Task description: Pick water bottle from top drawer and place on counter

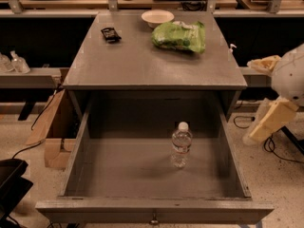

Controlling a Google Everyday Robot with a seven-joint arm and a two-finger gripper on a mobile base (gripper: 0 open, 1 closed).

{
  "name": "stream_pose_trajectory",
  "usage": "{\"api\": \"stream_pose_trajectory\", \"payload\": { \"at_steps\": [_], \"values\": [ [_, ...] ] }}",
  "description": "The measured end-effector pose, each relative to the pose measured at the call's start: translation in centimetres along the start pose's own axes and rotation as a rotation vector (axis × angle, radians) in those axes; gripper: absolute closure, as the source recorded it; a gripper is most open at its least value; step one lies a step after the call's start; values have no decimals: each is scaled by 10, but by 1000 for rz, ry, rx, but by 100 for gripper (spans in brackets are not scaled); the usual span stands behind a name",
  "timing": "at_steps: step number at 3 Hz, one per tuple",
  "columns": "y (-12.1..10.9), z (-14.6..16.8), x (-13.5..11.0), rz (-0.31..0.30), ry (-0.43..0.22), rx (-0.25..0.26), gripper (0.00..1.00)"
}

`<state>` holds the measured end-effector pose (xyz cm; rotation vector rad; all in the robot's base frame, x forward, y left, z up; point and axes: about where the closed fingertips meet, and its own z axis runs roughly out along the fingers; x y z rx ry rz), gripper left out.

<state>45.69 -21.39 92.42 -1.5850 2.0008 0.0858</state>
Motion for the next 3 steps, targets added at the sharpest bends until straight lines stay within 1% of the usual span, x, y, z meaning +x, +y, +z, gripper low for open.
{"api": "stream_pose_trajectory", "payload": {
  "at_steps": [1, 2, 3],
  "values": [
    [-3, 44, 7, 10, -197, 18, 0],
    [5, 70, 12, 54, -366, 15, 0],
    [14, 75, 12, 73, -455, -12, 0]
  ]
}}
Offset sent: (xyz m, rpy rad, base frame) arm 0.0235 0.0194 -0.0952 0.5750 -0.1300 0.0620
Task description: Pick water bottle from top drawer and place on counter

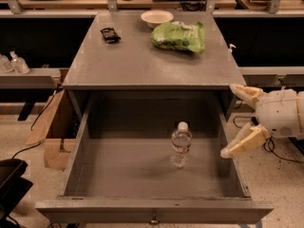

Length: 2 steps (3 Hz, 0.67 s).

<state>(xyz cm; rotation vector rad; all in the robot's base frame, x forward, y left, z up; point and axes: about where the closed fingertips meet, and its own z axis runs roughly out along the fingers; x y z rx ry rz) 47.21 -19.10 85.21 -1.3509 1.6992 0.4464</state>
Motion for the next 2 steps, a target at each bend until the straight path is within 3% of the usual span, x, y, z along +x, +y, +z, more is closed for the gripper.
{"api": "stream_pose_trajectory", "payload": {
  "at_steps": [1, 2],
  "values": [
    [0, 0, -1, 2, -6, -1, 0],
    [-1, 17, 17, 32, -46, -16, 0]
  ]
}}
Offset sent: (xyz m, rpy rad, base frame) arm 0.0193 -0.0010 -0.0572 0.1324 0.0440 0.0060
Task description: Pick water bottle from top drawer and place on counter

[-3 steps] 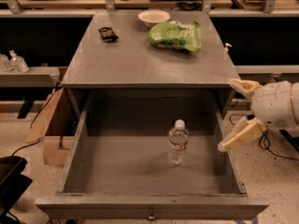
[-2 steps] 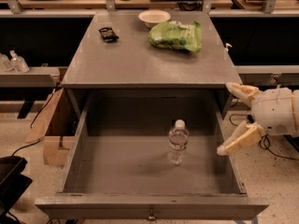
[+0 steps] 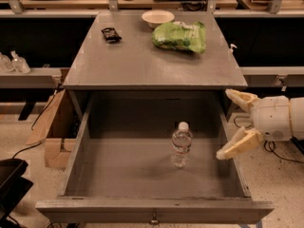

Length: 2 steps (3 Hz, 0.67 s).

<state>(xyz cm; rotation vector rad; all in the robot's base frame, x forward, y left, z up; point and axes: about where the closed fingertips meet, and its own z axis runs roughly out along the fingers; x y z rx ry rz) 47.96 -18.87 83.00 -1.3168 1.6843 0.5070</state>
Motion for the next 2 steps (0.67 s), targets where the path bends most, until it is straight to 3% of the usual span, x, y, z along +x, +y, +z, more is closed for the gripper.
{"api": "stream_pose_trajectory", "payload": {
  "at_steps": [1, 2],
  "values": [
    [-8, 36, 30, 38, -87, -34, 0],
    [-5, 77, 63, 95, -155, -100, 0]
  ]
}}
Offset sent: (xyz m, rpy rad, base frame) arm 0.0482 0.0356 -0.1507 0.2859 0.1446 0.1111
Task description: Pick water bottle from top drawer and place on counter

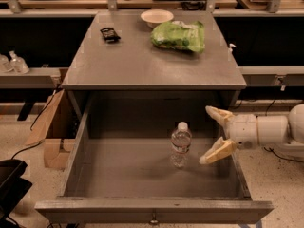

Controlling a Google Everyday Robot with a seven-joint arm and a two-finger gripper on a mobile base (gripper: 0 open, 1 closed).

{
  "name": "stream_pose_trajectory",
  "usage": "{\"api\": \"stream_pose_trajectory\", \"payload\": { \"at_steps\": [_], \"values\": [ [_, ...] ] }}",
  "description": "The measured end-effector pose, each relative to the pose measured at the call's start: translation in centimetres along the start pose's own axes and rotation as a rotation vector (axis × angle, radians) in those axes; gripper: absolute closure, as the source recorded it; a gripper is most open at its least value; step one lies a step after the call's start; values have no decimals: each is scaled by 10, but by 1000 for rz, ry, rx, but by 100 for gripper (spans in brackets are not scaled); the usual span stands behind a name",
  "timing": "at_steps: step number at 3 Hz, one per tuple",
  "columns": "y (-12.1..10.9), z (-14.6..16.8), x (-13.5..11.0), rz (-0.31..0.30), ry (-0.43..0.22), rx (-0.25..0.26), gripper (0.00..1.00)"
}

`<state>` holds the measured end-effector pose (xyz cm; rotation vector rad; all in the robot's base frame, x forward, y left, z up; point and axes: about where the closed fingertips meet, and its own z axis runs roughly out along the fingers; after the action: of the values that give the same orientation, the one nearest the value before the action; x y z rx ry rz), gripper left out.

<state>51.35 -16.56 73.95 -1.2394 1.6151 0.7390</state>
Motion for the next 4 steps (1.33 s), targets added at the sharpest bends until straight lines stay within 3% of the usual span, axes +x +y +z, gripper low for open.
{"api": "stream_pose_trajectory", "payload": {
  "at_steps": [1, 2, 3, 4],
  "values": [
    [2, 33, 30, 66, -62, -59, 0],
    [4, 72, 38, 94, -155, -122, 0],
    [3, 93, 31, 86, -210, -154, 0],
    [4, 106, 12, 47, -205, -173, 25]
  ]
}}
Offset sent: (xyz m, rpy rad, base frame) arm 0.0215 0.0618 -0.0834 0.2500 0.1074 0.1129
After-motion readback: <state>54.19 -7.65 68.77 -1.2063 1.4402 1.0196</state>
